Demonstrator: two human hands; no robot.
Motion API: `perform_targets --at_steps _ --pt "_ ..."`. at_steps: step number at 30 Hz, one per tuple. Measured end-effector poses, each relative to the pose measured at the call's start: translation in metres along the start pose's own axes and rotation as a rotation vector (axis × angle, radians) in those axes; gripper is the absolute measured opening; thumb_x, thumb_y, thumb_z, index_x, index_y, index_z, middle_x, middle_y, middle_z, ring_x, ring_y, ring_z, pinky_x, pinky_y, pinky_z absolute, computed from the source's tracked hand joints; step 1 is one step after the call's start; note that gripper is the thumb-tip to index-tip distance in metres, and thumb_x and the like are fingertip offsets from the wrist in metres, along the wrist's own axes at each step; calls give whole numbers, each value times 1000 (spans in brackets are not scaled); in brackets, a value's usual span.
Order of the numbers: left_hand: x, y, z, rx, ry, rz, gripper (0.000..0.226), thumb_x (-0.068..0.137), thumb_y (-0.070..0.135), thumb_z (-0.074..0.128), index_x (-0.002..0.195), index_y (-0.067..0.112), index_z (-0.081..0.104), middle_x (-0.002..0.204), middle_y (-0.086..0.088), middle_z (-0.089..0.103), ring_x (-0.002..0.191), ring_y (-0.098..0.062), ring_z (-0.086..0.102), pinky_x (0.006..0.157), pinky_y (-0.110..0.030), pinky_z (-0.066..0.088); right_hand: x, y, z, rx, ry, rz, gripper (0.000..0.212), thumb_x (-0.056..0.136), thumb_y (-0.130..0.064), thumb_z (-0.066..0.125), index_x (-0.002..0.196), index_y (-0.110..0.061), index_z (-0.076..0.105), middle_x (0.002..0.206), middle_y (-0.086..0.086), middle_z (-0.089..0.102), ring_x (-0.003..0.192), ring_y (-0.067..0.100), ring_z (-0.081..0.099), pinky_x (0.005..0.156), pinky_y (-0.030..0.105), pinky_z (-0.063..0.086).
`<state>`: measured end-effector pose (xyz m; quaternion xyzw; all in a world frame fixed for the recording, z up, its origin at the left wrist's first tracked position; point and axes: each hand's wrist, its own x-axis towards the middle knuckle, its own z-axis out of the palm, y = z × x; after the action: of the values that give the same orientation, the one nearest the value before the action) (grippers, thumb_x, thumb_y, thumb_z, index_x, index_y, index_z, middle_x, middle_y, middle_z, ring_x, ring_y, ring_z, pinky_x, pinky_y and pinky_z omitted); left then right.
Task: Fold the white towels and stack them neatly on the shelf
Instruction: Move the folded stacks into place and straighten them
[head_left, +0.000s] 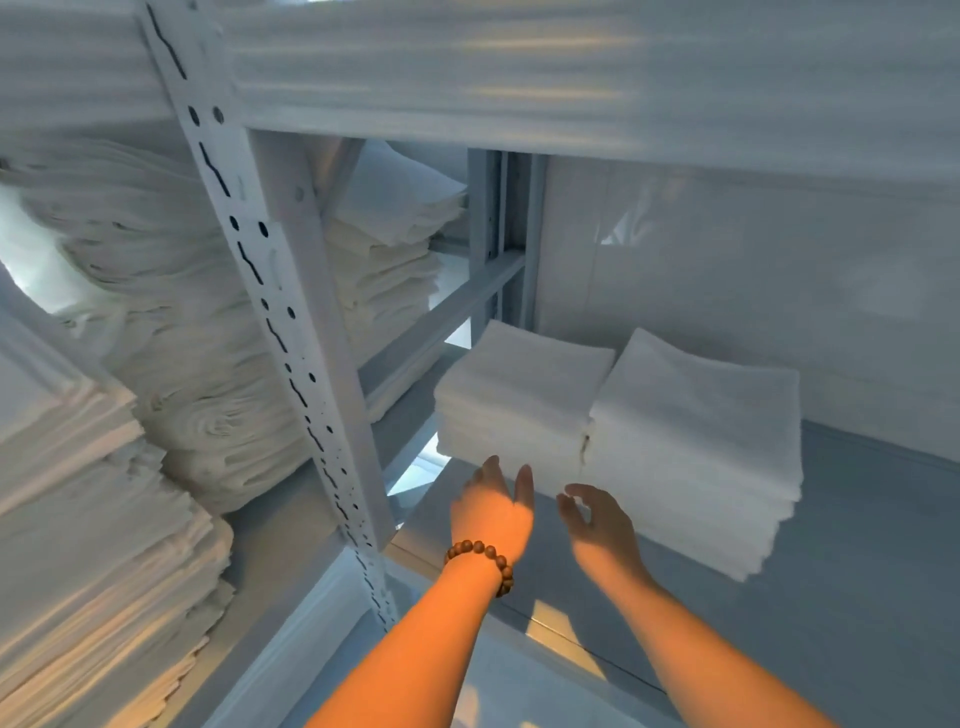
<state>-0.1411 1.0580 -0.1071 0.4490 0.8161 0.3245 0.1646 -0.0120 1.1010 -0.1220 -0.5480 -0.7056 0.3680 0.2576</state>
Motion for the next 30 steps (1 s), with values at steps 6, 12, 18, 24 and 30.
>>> perform_targets --at_steps 6,12,18,24,30 --pt "49 -18 22 -115 117 -2 65 99 47 26 151 11 10 158 -4 13 145 -18 13 117 -33 12 30 -9 14 -756 56 -530 49 97 -34 37 142 -14 39 155 6 24 146 24 16 119 47 13" --pt "149 -44 59 -579 404 -279 71 99 42 32 149 4 -2 159 -10 -3 146 -21 2 118 -37 3 112 -1 55 -1144 90 -1056 66 90 -40 50 143 -6 35 154 7 29 144 22 21 115 51 12" --pt "215 -73 93 -493 499 -209 72 98 49 26 150 3 6 157 -15 11 144 -25 13 117 -45 10 170 29 71 -1486 32 -1039 87 82 -54 58 145 -6 22 154 4 25 144 17 23 116 47 -1" --pt "230 -72 96 -579 650 -110 80 89 62 21 139 1 33 139 -18 44 126 -32 42 106 -49 32 174 26 78 -1605 180 -1048 81 92 -57 35 147 -12 -3 157 8 -4 143 28 -16 110 52 -24" --pt "236 -72 92 -571 605 -117 88 83 72 11 138 7 34 137 -14 46 123 -31 46 103 -52 35 177 16 78 -1611 218 -1095 80 95 -55 25 145 -7 -15 155 12 -12 136 30 -28 108 51 -26"
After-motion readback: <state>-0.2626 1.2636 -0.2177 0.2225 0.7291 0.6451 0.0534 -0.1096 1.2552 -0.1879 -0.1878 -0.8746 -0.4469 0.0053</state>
